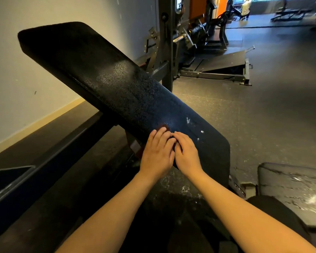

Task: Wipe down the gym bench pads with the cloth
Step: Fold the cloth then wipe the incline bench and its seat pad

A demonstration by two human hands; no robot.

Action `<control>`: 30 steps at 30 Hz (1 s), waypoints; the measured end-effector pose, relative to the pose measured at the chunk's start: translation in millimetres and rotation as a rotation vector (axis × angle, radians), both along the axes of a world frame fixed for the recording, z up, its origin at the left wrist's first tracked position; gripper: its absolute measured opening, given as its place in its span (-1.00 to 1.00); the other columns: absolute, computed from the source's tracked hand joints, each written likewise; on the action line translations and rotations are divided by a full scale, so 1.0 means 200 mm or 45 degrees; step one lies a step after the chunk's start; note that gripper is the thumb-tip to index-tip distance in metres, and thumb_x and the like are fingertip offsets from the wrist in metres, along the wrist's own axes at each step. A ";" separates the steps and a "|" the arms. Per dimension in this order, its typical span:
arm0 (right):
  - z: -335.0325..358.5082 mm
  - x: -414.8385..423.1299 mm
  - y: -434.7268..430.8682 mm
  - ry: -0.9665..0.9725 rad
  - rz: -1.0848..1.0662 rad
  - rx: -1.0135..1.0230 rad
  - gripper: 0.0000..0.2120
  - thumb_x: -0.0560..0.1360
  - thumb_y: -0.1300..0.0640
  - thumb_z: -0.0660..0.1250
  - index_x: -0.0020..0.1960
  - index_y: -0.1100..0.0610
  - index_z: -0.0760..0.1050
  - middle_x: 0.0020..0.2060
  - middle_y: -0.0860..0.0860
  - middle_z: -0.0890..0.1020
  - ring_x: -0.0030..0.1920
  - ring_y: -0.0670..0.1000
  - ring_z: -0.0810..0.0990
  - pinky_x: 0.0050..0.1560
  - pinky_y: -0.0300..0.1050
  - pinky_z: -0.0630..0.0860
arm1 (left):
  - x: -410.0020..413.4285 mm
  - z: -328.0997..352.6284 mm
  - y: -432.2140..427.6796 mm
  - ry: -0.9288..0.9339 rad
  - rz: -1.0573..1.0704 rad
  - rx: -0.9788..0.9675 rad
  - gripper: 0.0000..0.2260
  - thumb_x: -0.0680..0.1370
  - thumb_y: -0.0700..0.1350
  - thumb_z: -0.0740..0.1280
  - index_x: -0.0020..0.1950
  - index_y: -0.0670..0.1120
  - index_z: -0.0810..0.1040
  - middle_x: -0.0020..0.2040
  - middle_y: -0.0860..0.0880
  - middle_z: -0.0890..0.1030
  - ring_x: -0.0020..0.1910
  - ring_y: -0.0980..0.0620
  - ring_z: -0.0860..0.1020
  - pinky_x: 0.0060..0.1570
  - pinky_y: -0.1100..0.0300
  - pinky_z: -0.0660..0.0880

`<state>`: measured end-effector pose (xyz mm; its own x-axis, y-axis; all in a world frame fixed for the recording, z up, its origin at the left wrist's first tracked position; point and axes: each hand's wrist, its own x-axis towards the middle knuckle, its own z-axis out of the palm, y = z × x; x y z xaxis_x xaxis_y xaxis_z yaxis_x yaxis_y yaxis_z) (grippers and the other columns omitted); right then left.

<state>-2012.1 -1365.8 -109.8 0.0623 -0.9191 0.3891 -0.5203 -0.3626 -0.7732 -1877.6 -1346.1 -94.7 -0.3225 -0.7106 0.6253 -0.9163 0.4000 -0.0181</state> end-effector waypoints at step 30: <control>-0.01 -0.15 0.03 0.239 0.104 -0.060 -0.58 0.68 -0.05 0.09 0.52 -0.04 0.31 0.35 -0.10 0.49 0.37 -0.05 0.36 0.33 -0.01 0.35 | 0.02 0.12 0.04 0.262 0.418 0.019 -0.60 0.60 0.00 0.37 0.43 0.01 0.47 0.32 -0.09 0.38 0.14 -0.14 0.43 -0.12 -0.05 0.60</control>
